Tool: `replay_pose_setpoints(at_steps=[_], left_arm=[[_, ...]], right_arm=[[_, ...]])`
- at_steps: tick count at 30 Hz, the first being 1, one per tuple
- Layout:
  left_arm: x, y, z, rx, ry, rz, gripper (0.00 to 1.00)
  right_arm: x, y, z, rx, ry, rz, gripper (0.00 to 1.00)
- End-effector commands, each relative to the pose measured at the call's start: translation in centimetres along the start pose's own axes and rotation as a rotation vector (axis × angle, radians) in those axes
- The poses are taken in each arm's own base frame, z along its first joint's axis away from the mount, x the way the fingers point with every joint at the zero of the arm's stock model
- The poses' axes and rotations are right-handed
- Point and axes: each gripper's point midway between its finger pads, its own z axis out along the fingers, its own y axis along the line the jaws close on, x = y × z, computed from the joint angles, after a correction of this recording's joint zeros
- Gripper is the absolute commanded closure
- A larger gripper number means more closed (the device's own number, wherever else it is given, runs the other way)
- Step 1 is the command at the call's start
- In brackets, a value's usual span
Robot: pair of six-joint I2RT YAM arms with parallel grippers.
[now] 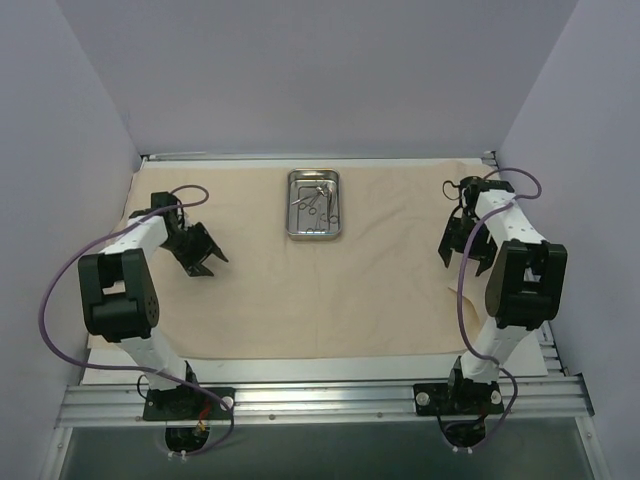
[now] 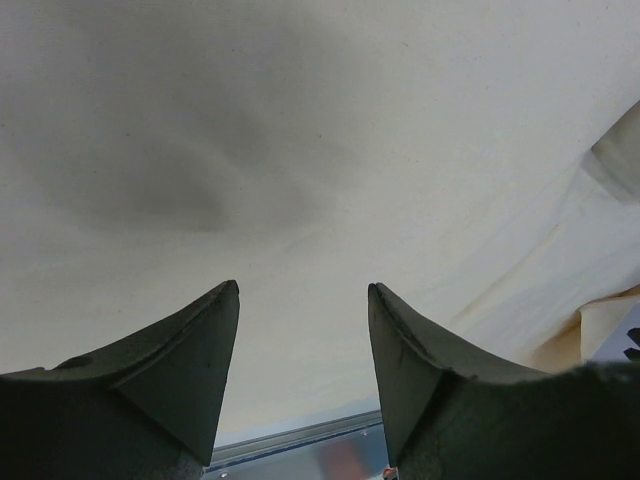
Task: Open and lay out the surgical kit
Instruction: Open the surgical kit at the center of the board, then smooth out the surgical kit at the center of the board.
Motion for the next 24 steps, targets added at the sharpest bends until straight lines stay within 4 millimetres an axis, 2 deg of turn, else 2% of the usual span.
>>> replay_pose_setpoints(at_steps=[1, 7, 12, 13, 14, 18, 21, 22, 24], left_arm=[[-1.4, -1.9, 0.3, 0.089, -0.019, 0.036, 0.37], [-1.7, -2.6, 0.8, 0.118, 0.007, 0.048, 0.37], [-2.0, -2.7, 0.7, 0.116, 0.008, 0.064, 0.37], [-2.1, -2.8, 0.8, 0.118, 0.009, 0.066, 0.37], [-2.1, -2.8, 0.8, 0.12, 0.01, 0.067, 0.37], [-2.1, -3.0, 0.9, 0.132, 0.017, 0.069, 0.37], [-2.1, -3.2, 0.9, 0.142, 0.022, 0.074, 0.37], [-2.1, -3.3, 0.9, 0.145, 0.023, 0.078, 0.37], [-2.1, -3.3, 0.9, 0.149, 0.022, 0.08, 0.37]], right_arm=[[2.6, -3.0, -1.3, 0.128, 0.049, -0.014, 0.28], [2.9, -4.2, 0.0, 0.222, 0.068, -0.008, 0.27], [2.9, -3.8, 1.7, 0.239, 0.111, -0.019, 0.29], [3.0, -3.6, 1.9, 0.237, 0.118, -0.017, 0.3], [3.1, -3.5, 2.4, 0.235, 0.136, -0.02, 0.36], [2.9, -3.7, 3.1, 0.254, 0.135, -0.024, 0.42], [2.9, -4.1, 3.3, 0.275, 0.135, -0.026, 0.59], [2.8, -4.3, 3.2, 0.28, 0.128, -0.019, 0.75], [2.5, -4.7, 2.7, 0.294, 0.099, 0.0, 0.84]])
